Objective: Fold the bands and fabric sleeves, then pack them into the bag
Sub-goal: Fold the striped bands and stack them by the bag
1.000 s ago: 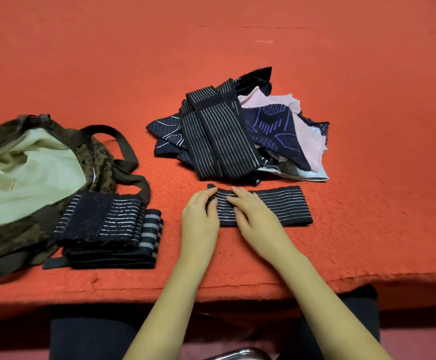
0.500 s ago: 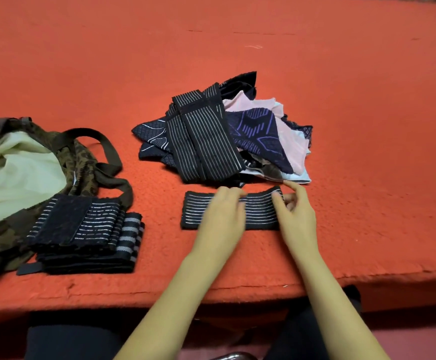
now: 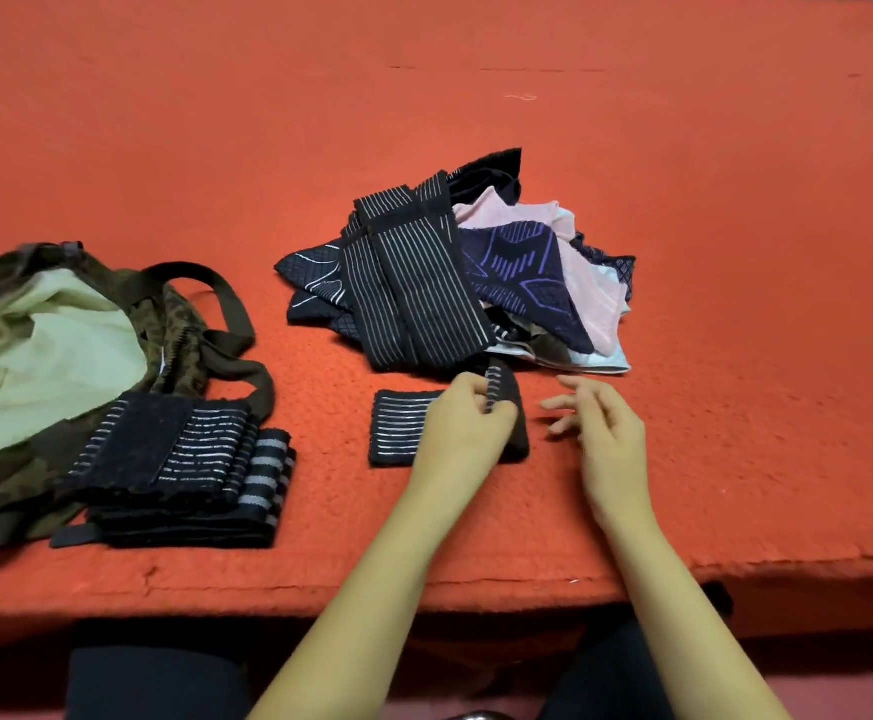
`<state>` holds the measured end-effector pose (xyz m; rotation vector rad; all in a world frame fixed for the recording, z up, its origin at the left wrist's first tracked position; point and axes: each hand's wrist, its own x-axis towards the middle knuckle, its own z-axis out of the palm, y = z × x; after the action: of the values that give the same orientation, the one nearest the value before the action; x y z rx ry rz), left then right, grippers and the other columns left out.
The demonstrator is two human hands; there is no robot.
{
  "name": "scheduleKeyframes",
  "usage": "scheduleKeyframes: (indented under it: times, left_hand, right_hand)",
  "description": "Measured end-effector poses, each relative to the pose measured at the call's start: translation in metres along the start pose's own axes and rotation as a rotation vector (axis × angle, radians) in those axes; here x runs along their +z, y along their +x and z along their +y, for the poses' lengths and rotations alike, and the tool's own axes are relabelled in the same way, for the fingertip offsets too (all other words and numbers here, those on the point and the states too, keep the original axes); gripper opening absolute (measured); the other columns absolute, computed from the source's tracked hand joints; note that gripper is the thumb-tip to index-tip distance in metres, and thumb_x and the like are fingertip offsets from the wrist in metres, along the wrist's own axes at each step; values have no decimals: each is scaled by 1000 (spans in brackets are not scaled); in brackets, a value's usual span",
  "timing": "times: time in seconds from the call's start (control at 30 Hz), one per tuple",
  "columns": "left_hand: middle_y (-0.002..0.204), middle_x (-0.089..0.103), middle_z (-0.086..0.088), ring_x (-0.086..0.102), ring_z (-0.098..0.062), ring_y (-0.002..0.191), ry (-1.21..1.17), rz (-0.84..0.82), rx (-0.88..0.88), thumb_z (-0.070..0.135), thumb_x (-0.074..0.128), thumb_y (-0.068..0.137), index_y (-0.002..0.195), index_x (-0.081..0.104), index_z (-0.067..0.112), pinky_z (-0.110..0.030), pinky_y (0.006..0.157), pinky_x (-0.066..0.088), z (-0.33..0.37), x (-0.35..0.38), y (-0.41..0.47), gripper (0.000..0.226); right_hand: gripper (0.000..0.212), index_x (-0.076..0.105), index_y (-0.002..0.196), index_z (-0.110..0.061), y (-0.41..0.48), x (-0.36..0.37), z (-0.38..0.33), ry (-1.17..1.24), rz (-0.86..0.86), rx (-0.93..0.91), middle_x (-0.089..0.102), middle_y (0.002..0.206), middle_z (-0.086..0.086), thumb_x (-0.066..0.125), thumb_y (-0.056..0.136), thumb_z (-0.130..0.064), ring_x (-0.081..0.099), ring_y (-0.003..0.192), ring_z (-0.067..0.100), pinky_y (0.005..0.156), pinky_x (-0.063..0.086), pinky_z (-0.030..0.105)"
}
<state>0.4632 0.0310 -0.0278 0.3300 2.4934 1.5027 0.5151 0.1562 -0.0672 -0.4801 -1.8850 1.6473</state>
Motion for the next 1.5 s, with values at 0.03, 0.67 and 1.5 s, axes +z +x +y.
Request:
scheduleKeyframes:
  times: [0.03, 0.67, 1.5]
  left_hand:
    - [86, 62, 2, 60, -22, 92, 15, 65, 21, 13, 56, 84, 112, 54, 13, -22, 70, 34, -7, -11, -1, 28]
    - [86, 49, 1, 47, -14, 76, 117, 348, 184, 6, 57, 86, 108, 50, 18, -26, 73, 37, -75, -58, -14, 26]
    - [106, 63, 2, 52, 1, 97, 15, 144, 278, 15, 56, 93, 116, 67, 20, -10, 90, 37, -54, -77, -19, 25]
  right_hand:
    - [16, 62, 101, -21, -1, 2, -2, -61, -55, -25, 68, 82, 2, 48, 95, -14, 60, 64, 10, 67, 49, 21]
    - [50, 54, 123, -40, -11, 52, 5, -685, -356, -247, 49, 84, -18, 36, 80, -60, 44, 82, 3, 73, 24, 27]
    - [24, 69, 101, -26, -14, 47, -23, -63, -436, 25, 62, 78, -12, 64, 86, -8, 53, 70, 10, 66, 49, 34]
